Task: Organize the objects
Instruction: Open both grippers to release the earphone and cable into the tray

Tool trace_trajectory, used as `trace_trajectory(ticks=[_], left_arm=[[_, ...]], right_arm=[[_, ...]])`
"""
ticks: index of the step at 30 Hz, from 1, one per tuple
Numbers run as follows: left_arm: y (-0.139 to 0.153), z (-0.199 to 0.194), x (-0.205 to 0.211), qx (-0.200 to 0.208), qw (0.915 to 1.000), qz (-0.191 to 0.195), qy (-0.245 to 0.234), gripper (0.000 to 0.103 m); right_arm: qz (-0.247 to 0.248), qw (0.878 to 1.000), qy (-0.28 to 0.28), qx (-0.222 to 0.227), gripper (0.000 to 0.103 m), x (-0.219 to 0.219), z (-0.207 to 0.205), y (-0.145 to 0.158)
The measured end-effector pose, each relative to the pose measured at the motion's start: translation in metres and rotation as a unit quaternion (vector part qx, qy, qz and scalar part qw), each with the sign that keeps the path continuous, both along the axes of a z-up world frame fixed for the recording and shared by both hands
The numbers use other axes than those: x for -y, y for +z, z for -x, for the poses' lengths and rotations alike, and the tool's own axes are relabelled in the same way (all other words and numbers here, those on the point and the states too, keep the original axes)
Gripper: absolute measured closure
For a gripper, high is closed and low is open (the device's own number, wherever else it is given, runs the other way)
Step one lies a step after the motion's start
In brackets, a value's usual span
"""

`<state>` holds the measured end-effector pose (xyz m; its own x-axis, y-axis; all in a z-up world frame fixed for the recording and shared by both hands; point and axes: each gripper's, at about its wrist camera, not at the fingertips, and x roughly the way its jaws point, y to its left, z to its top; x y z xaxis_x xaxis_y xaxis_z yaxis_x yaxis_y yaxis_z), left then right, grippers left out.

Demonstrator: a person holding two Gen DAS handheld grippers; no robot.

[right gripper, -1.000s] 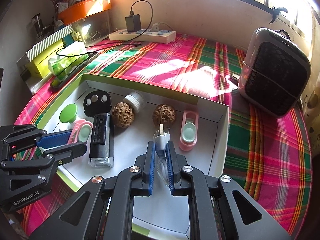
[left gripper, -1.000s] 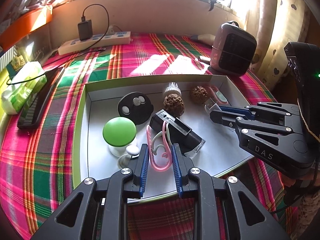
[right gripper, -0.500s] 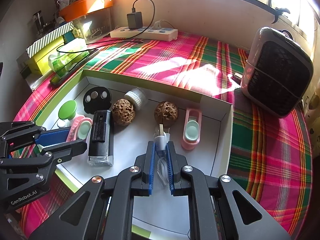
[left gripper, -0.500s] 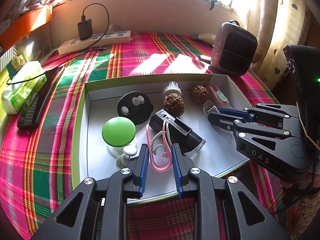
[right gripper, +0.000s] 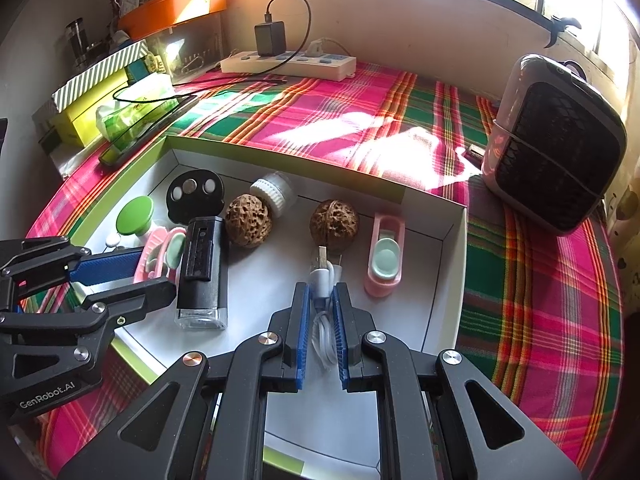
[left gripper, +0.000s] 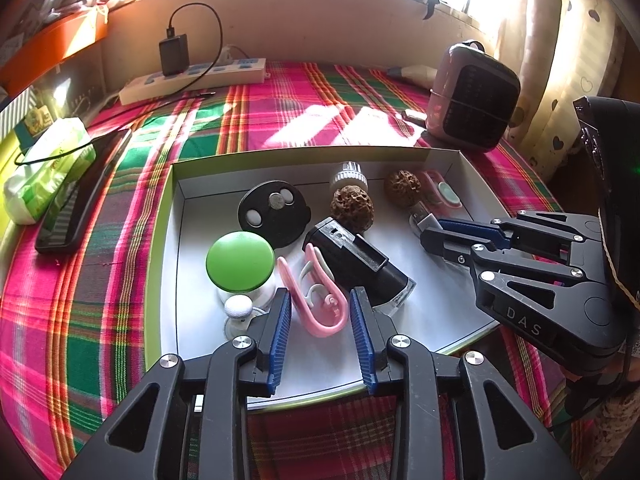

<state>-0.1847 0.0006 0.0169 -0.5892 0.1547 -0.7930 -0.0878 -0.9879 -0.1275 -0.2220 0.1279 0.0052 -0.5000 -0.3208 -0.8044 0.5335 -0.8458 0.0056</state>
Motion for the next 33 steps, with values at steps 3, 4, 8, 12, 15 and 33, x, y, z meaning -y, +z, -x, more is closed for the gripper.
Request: trace_trajectory(ticks=[3, 4, 8, 12, 15, 33], left_arm=[[0.0, 0.0, 0.0, -0.001, 1.0, 0.001, -0.001, 0.073], [0.0, -0.001, -0.001, -0.001, 1.0, 0.001, -0.003, 0.073], [0.001, -0.001, -0.001, -0.001, 1.0, 0.001, -0.002, 0.073], [0.001, -0.002, -0.001, -0.001, 1.0, 0.002, -0.002, 0.073], [0.002, -0.003, -0.002, -0.002, 1.0, 0.001, -0.001, 0.073], [0.018, -0.024, -0.002, -0.03, 0.9995, 0.005, 0.005, 0.072]], right_arm=[[0.003, 1.0, -0.002, -0.001, 0.081, -0.001, -0.001, 0.001], [0.004, 1.0, -0.002, -0.001, 0.08, -0.001, -0.001, 0.001], [0.003, 1.0, -0.005, -0.001, 0.079, -0.002, -0.002, 0.001], [0.007, 1.0, -0.012, 0.0, 0.077, -0.003, -0.003, 0.001], [0.009, 1.0, -0.012, 0.0, 0.073, -0.004, -0.005, 0.001], [0.036, 0.998, -0.043, -0.02, 0.073, -0.014, -0.037, 0.016]])
